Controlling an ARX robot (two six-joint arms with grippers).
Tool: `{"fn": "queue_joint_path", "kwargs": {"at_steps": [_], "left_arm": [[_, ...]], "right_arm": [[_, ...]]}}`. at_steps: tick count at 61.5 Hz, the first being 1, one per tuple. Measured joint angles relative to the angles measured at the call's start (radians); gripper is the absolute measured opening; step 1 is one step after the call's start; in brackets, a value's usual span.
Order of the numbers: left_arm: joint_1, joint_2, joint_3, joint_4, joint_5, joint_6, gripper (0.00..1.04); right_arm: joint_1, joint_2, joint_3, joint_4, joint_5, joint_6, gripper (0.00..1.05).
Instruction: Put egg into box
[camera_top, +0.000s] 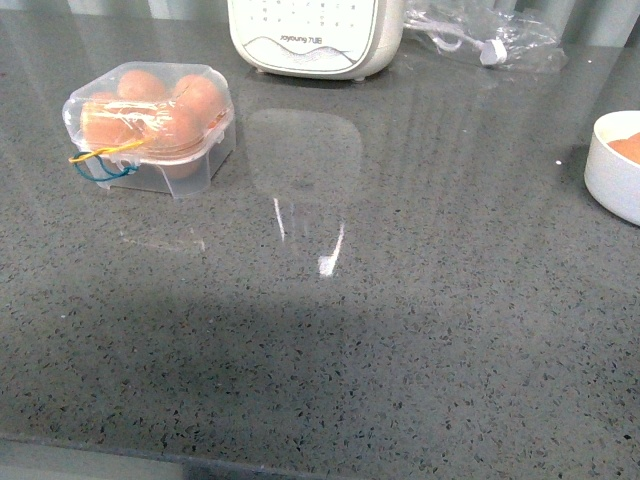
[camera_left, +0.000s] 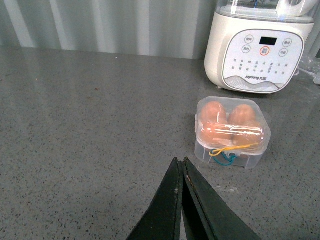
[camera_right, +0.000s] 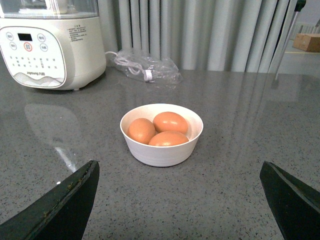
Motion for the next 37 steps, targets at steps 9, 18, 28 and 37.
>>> {"fn": "queue_joint_path", "kwargs": {"at_steps": [9, 18, 28, 37], "left_arm": [[0.000, -0.045, -0.035, -0.002, 0.000, 0.000, 0.04], [0.000, -0.094, -0.067, -0.018, 0.000, 0.000, 0.04], [0.000, -0.139, -0.091, -0.040, 0.000, 0.000, 0.04], [0.000, -0.176, -0.107, -0.061, 0.000, 0.000, 0.04]], "right_arm": [[0.000, 0.000, 0.000, 0.000, 0.000, 0.000, 0.97], [0.000, 0.000, 0.000, 0.000, 0.000, 0.000, 0.97], [0.000, 0.000, 0.000, 0.000, 0.000, 0.000, 0.97], [0.000, 0.000, 0.000, 0.000, 0.000, 0.000, 0.97]]}}
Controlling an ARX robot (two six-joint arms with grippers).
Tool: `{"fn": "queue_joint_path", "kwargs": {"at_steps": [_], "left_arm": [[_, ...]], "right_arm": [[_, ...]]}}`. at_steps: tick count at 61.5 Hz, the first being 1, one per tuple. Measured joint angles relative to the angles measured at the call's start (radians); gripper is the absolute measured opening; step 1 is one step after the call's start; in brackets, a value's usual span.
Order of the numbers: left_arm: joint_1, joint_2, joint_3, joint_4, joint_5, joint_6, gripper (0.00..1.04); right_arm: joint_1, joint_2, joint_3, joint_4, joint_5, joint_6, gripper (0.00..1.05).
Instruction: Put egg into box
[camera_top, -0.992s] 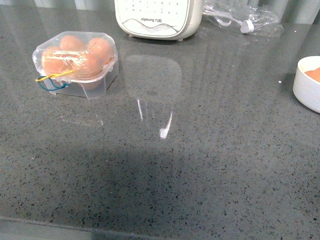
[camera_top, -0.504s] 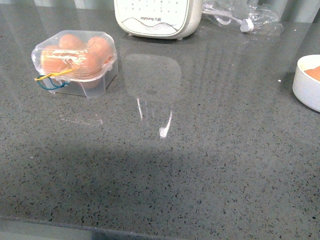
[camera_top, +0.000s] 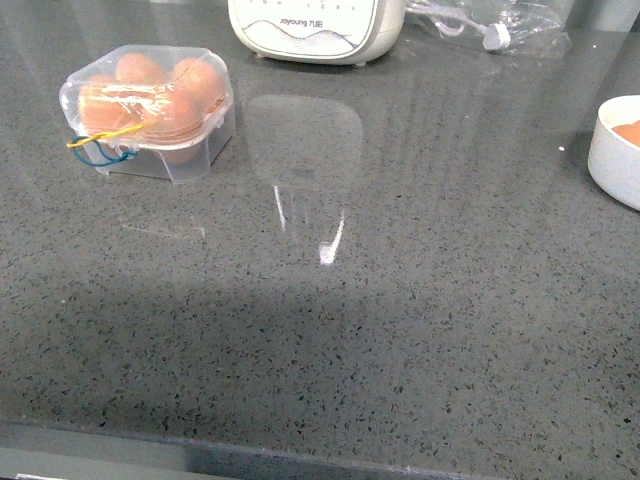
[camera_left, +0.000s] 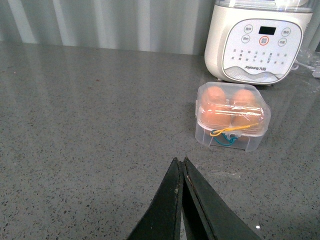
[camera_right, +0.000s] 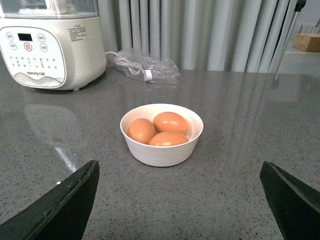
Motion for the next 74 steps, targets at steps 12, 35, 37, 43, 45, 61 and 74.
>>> {"fn": "queue_joint_path", "kwargs": {"at_steps": [12, 35, 37, 43, 45, 61, 74], "left_arm": [[0.000, -0.058, -0.024, -0.025, 0.000, 0.000, 0.04], [0.000, -0.265, -0.024, -0.215, 0.000, -0.003, 0.04], [0.000, -0.266, -0.024, -0.216, 0.000, -0.003, 0.04], [0.000, -0.266, -0.024, -0.216, 0.000, -0.003, 0.04], [0.000, -0.266, -0.024, -0.216, 0.000, -0.003, 0.04], [0.000, -0.266, -0.024, -0.216, 0.000, -0.004, 0.35], [0.000, -0.266, -0.024, -0.216, 0.000, -0.004, 0.71]], "right_arm": [[0.000, 0.000, 0.000, 0.000, 0.000, 0.000, 0.97], [0.000, 0.000, 0.000, 0.000, 0.000, 0.000, 0.97], [0.000, 0.000, 0.000, 0.000, 0.000, 0.000, 0.97], [0.000, 0.000, 0.000, 0.000, 0.000, 0.000, 0.97], [0.000, 0.000, 0.000, 0.000, 0.000, 0.000, 0.97], [0.000, 0.000, 0.000, 0.000, 0.000, 0.000, 0.97], [0.000, 0.000, 0.000, 0.000, 0.000, 0.000, 0.97]]}}
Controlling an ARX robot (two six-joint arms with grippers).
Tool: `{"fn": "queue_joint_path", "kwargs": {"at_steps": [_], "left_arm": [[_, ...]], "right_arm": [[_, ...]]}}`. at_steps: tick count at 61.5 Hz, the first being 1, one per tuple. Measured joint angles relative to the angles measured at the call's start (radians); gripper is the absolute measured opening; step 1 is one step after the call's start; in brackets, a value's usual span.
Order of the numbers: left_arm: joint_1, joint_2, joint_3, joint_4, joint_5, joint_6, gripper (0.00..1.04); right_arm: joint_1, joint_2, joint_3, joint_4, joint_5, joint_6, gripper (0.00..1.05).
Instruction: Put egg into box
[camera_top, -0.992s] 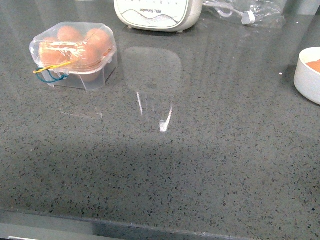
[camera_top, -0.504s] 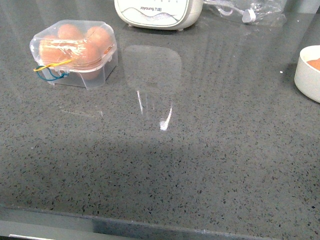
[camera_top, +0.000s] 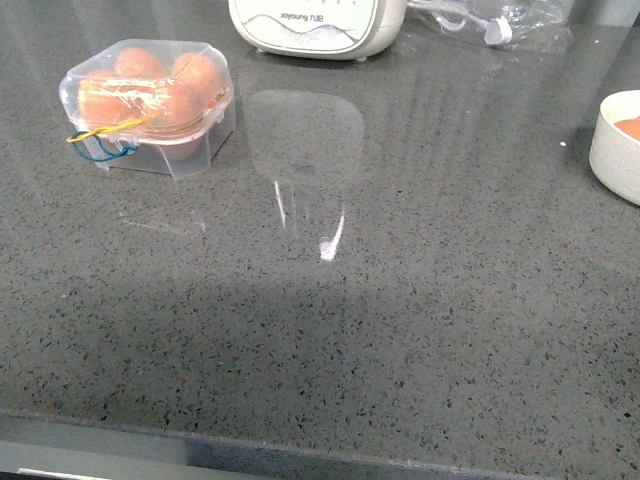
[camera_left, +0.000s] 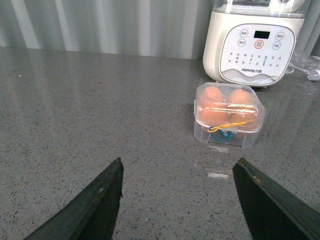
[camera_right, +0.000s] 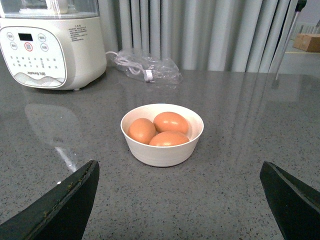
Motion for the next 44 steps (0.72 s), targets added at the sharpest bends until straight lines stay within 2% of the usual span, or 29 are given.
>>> {"fn": "queue_joint_path", "kwargs": {"at_steps": [12, 17, 44], "left_arm": [[0.000, 0.000, 0.000, 0.000, 0.000, 0.001, 1.00], [0.000, 0.000, 0.000, 0.000, 0.000, 0.000, 0.97], [0.000, 0.000, 0.000, 0.000, 0.000, 0.000, 0.98]], "right_arm": [[0.000, 0.000, 0.000, 0.000, 0.000, 0.000, 0.97], [0.000, 0.000, 0.000, 0.000, 0.000, 0.000, 0.97], [0.000, 0.000, 0.000, 0.000, 0.000, 0.000, 0.97]]}}
